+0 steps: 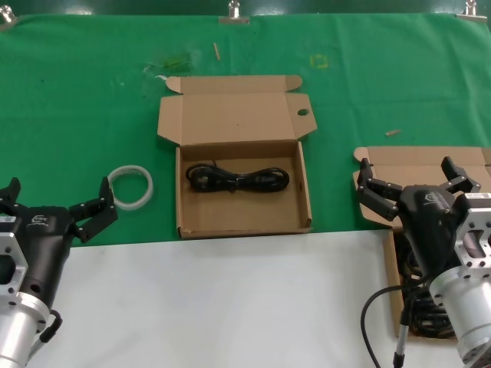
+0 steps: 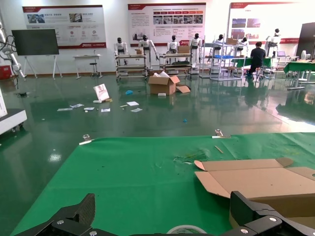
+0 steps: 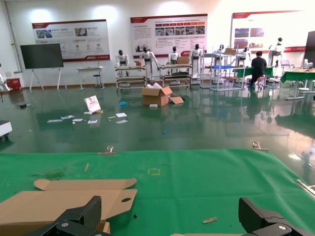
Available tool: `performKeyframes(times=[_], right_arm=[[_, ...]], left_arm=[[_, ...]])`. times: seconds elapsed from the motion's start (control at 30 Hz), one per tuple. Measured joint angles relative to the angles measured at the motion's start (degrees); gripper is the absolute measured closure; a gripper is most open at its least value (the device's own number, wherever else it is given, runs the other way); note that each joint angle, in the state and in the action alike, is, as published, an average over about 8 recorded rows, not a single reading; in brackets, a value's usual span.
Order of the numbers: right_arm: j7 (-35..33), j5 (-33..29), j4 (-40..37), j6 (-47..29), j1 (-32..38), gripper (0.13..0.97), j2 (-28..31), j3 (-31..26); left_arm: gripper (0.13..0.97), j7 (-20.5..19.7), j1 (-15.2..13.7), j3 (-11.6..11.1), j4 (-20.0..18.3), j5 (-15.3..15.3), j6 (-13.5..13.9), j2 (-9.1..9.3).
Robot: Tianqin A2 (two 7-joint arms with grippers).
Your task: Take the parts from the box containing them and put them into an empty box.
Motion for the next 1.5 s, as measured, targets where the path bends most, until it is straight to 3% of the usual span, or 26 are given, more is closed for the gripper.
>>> performKeyframes(times=[1.5], right_arm=[[0.0, 0.0, 0.0, 0.0, 0.0, 0.129, 0.0, 0.0]], left_arm=[[0.132, 0.0, 0.0, 0.0, 0.0, 0.0, 0.0, 0.0]])
